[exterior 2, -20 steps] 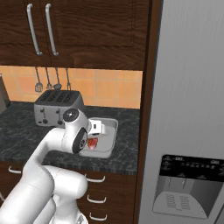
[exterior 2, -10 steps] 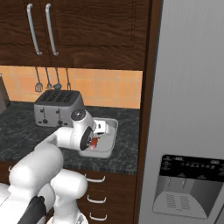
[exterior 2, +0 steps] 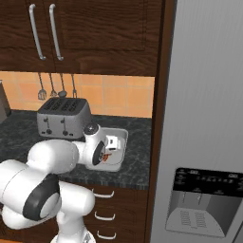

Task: Place one carrot and one steak in each tupperware on the nearby counter, to pack two identical lunches.

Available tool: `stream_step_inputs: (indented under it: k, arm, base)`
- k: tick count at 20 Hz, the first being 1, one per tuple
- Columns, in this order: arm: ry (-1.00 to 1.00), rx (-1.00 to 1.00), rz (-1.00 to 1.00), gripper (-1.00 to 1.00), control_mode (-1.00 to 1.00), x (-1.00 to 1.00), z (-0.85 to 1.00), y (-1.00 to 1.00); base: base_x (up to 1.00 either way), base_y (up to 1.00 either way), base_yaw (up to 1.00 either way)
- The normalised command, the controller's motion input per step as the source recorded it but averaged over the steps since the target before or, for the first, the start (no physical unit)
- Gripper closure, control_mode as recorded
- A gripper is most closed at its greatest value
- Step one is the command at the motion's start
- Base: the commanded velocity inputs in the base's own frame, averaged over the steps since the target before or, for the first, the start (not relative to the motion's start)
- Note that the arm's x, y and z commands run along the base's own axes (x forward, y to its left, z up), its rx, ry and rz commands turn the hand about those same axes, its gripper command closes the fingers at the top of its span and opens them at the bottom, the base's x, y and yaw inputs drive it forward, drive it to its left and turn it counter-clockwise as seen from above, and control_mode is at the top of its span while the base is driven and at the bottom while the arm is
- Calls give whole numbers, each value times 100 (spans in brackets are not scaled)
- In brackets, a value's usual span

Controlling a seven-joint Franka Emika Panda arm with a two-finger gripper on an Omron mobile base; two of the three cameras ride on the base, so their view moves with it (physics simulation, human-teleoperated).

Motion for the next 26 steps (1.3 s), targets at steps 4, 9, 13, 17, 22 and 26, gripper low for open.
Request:
stream_step_inputs:
  k: [4,9,13,17,22,26]
  arm:
    - [8,0,0,100,-100,19,-46,0]
    - [4,0,0,100,-100,29,-24,0]
    - [0,0,0,100,-100,34,-1,0]
    - [2,0,0,-100,-100,41,-24,0]
    - [-1,0,0,-100,-100,10,-4,0]
    - [-14,0,0,-100,-100,-44,34,0]
  base:
    - [0,0,0]
    - [0,0,0]
    - [0,0,0]
    - [0,0,0]
    - [0,0,0]
    - [0,0,0]
